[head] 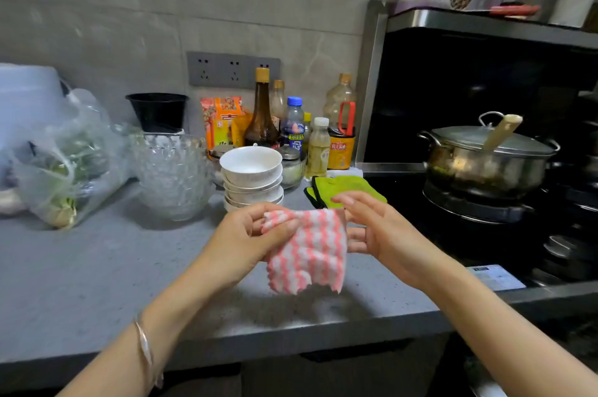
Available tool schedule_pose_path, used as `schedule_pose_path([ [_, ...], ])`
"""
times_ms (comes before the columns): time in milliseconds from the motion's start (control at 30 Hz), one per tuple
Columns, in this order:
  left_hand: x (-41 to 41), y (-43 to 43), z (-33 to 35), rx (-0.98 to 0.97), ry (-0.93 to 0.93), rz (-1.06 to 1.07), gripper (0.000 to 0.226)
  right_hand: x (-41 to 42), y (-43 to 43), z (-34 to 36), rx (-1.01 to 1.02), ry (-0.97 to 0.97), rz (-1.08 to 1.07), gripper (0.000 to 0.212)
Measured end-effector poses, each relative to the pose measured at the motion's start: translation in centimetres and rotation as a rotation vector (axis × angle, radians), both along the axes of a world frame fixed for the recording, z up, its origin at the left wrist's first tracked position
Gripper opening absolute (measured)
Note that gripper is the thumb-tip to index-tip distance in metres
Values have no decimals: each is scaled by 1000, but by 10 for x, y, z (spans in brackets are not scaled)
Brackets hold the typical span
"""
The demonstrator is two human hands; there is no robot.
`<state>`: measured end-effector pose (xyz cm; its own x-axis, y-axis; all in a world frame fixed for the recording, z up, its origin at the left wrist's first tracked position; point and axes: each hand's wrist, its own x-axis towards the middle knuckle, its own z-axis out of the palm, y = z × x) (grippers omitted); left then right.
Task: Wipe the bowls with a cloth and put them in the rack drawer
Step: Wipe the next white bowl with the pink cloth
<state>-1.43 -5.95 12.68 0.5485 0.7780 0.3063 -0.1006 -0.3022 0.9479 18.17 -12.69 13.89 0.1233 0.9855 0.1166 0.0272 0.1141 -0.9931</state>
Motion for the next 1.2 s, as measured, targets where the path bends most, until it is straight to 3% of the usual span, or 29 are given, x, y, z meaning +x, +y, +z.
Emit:
schedule_pose_path([
  [133, -6, 15, 21, 275, 186, -45, 16, 1, 13, 2, -122, -134, 325, 59],
  [233, 0, 37, 30, 451, 400, -49, 15, -11, 24, 3, -201, -198, 430, 48],
  [333, 11, 57, 30, 519, 467, -24, 9, -24, 40, 0, -269, -185, 389, 20],
  [400, 13, 72, 28, 483, 407, 50, 11, -28, 50, -3, -306, -106, 336, 10],
  [467, 7, 91, 29, 499, 364, 229, 17, -26, 58, -7, -339, 14, 253, 9],
  [533, -5, 111, 29, 579, 475, 395, 35, -18, 63, -11, -351, 120, 164, 11],
  [633, -17, 131, 24, 658, 661, 383, 47, -9, 67, -14, -355, 203, 101, 17],
  [733, -16, 138, 23, 756, 813, 313, 39, -5, 69, -14, -367, 224, 84, 13],
  [900, -14, 148, 32, 874, 879, 302, 24, -6, 71, -12, -364, 209, 76, 9],
  [1033, -14, 159, 32, 1001, 912, 332, 26, -8, 67, -14, -378, 163, 76, 6],
  [1200, -15, 158, 38, 970, 706, 325, 23, -4, 58, -16, -369, 217, 46, 8],
])
